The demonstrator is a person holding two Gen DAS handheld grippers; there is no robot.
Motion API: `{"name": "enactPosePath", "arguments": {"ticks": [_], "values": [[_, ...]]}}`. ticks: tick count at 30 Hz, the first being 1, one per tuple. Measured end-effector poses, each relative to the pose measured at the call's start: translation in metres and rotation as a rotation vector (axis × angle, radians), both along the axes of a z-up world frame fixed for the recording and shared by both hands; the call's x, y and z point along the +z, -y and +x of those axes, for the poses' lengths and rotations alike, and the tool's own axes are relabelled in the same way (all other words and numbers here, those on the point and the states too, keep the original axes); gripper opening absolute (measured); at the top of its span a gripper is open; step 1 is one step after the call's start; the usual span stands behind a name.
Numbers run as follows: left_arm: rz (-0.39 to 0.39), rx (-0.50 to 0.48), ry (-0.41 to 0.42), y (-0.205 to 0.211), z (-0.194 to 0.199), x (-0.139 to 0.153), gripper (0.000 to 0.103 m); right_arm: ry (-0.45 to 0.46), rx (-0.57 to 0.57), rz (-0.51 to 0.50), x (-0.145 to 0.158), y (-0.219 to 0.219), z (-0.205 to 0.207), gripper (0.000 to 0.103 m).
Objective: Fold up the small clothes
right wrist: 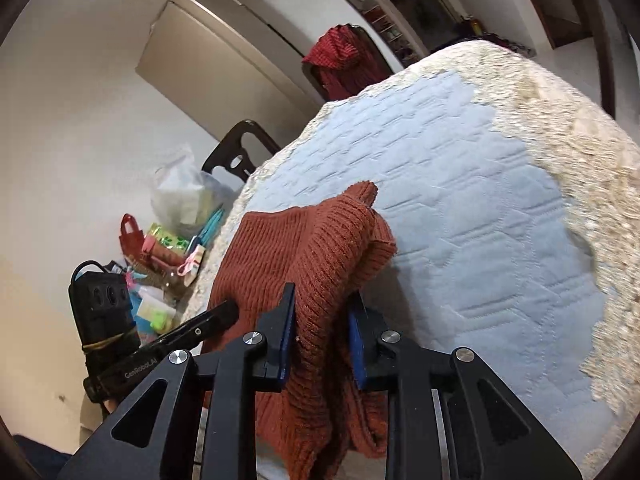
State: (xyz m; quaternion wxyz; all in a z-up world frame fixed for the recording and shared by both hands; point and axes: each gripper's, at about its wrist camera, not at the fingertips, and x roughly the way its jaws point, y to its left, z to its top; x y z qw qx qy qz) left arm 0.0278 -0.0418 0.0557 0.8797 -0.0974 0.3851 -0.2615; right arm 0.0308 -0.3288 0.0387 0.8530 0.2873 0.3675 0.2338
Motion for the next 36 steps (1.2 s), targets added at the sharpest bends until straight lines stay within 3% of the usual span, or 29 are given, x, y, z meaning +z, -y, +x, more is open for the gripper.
{"name": "enactPosePath", "arguments": {"ticks": [13,19,23,25,27,31,36], "values": [[0.022,0.136,0.003,-0.104,0.049,0.012,0.032,-0.009,0.16,0.02,0.0,-0.097,0.067,0.023],[0.02,0.169,0.004,-0.134,0.081,0.012,0.032,-0.005,0.205,0.029,0.003,-0.131,0.1,0.023],[0.043,0.155,-0.025,-0.147,0.103,-0.004,0.033,-0.028,0.224,0.013,-0.003,-0.15,0.121,0.023],[0.083,0.181,-0.078,-0.153,0.113,-0.024,0.034,-0.054,0.218,-0.018,-0.012,-0.157,0.131,0.024],[0.069,0.205,-0.099,-0.162,0.113,-0.038,0.04,-0.083,0.211,-0.049,-0.025,-0.157,0.138,0.027],[0.041,0.252,-0.067,-0.173,0.095,-0.031,0.043,-0.102,0.189,-0.076,-0.032,-0.144,0.137,0.028],[0.082,0.256,0.043,-0.159,0.068,-0.006,0.041,0.031,0.16,-0.142,0.004,-0.135,0.117,0.028]]}}
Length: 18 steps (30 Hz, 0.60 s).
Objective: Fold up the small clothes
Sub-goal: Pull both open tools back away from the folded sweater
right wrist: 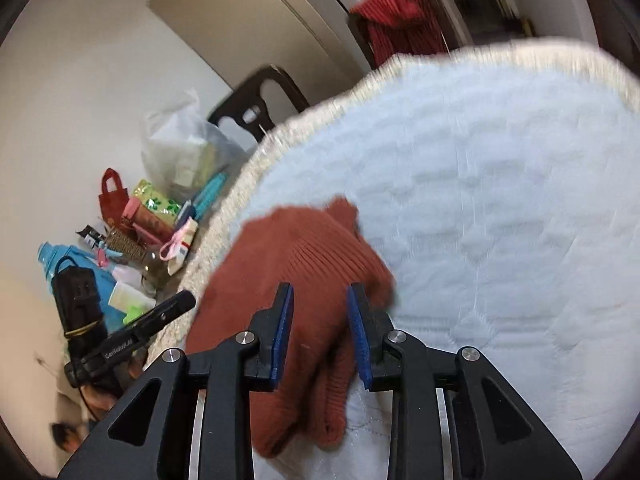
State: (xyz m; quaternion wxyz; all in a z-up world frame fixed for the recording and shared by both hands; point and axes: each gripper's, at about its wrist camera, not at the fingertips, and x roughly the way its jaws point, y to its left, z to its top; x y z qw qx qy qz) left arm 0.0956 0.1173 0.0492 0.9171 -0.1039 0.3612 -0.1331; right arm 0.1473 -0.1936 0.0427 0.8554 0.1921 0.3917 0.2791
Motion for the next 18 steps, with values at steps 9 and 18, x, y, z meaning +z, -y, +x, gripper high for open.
{"name": "enactPosePath", "arguments": {"ticks": [9,18], "values": [[0.065,-0.016,-0.043,0.023,0.021,-0.014,0.041,-0.079,0.033,-0.168,-0.032,-0.033,0.049,0.025],[0.09,0.038,-0.022,0.024,-0.039,-0.011,0.041,0.066,0.144,-0.225,0.004,-0.04,-0.044,0.025]]}}
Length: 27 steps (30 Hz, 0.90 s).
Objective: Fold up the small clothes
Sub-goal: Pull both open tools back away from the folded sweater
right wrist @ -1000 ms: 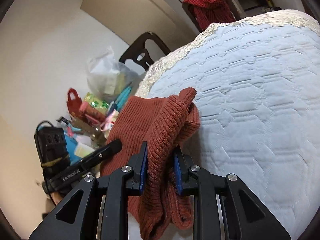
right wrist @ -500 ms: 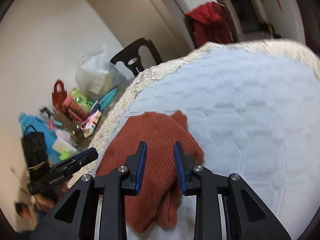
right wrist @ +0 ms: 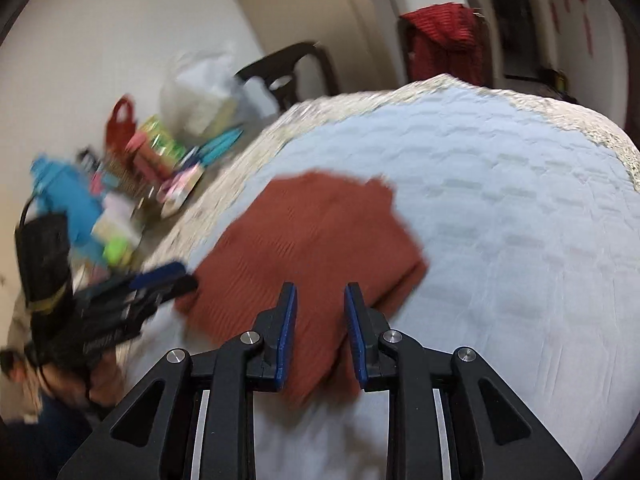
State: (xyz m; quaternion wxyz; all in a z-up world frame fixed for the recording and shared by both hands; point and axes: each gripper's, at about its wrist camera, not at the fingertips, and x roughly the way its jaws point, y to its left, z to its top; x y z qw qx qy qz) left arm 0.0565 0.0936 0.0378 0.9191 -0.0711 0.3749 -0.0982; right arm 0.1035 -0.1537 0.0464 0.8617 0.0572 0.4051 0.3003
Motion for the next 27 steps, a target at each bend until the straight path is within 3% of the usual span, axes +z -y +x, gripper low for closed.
{"name": "enactPosePath", "arguments": {"ticks": [4,6,12,15,19,27], "values": [[0.014,0.016,-0.058,0.008,0.006,-0.023,0.041,-0.005,0.014,-0.119,-0.026,-0.01,-0.011,0.023],[0.033,0.022,-0.044,0.011,0.005,-0.021,0.041,-0.03,-0.002,-0.095,-0.034,-0.005,-0.005,0.023],[0.088,0.042,-0.034,0.015,-0.011,-0.014,0.041,0.007,-0.004,-0.105,-0.022,-0.003,-0.019,0.023],[0.124,0.056,-0.038,0.017,-0.022,-0.015,0.047,0.023,-0.015,-0.125,-0.02,0.0,-0.034,0.027],[0.166,0.066,-0.049,0.018,-0.028,-0.022,0.054,0.044,-0.022,-0.179,-0.024,-0.004,-0.049,0.045],[0.207,0.082,-0.086,0.02,-0.036,-0.036,0.058,0.047,-0.059,-0.269,-0.046,-0.006,-0.055,0.045]]}}
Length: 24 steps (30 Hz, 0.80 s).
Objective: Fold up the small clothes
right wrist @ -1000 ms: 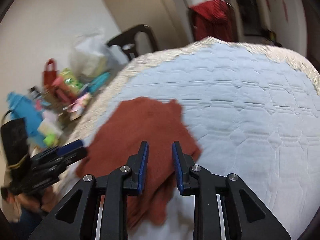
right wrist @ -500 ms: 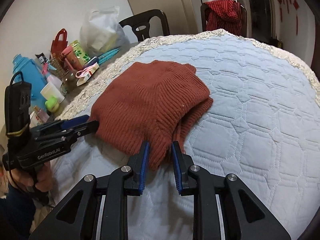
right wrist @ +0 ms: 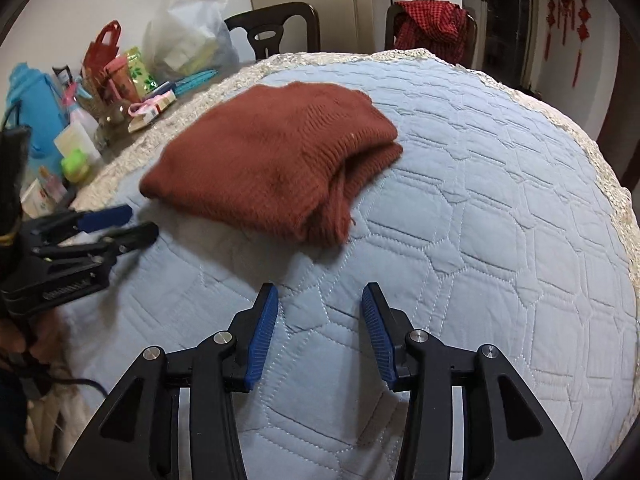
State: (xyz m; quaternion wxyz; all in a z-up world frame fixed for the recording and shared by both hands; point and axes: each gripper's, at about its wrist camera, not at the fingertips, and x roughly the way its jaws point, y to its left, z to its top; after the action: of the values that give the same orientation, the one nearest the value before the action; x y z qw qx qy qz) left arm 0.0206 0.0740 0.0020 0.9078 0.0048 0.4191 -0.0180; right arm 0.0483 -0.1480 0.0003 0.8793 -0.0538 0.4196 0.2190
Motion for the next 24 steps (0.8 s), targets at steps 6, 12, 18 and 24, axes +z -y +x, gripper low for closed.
{"name": "enactPosePath", "arguments": {"ticks": [6,12,18,24], "values": [[0.013,0.004,0.008,0.0033,-0.0006,-0.0021,0.067,0.019,0.003,-0.028,-0.0018,-0.0027,-0.0012,0.047],[0.012,0.01,0.011,0.0026,-0.0008,-0.0022,0.069,0.018,0.006,-0.024,-0.0027,-0.002,-0.0015,0.049],[0.016,0.013,0.009,0.0022,-0.0005,-0.0029,0.074,0.024,0.008,-0.041,-0.0031,-0.0048,-0.0029,0.049],[0.019,0.013,0.007,0.0034,-0.001,-0.003,0.076,0.025,0.008,-0.043,-0.0033,-0.0054,-0.0032,0.049]]}}
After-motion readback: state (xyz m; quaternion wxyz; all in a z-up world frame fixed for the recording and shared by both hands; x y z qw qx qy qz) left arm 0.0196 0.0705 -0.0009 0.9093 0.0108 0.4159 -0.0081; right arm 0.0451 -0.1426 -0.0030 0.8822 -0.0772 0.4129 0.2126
